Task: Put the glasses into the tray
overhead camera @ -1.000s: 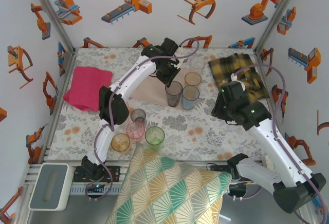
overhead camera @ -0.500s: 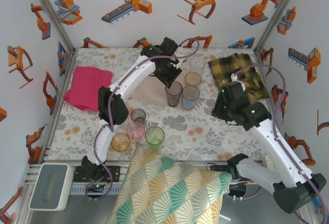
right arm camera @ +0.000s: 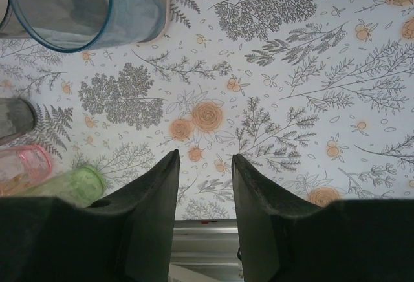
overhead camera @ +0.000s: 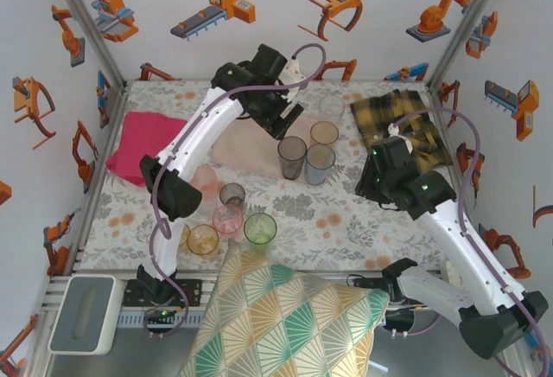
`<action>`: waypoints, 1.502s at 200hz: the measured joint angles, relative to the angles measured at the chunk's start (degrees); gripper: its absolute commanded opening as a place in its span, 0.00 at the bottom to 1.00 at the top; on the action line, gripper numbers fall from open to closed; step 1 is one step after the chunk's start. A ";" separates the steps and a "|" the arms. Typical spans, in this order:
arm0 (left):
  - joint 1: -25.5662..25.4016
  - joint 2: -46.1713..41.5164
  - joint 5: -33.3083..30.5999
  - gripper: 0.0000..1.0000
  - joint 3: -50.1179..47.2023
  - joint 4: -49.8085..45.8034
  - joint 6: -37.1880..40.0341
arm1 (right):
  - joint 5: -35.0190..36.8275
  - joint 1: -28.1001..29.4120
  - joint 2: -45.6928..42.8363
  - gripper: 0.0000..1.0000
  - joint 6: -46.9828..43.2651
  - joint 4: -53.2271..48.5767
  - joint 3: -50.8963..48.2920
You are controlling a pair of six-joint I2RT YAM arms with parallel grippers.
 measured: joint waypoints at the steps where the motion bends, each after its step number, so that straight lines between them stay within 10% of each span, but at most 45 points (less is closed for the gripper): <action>1: 0.00 -0.17 0.00 0.74 -0.07 -0.02 0.02 | 0.00 0.00 0.00 0.39 0.00 0.04 0.00; 131: -10.91 -30.16 7.91 0.73 -45.90 -2.10 3.28 | -0.07 -0.07 2.03 0.39 1.22 2.99 -1.16; 300: -13.97 -31.43 6.38 0.65 -56.94 9.55 3.17 | -0.28 -0.35 2.29 0.39 1.44 4.00 -1.92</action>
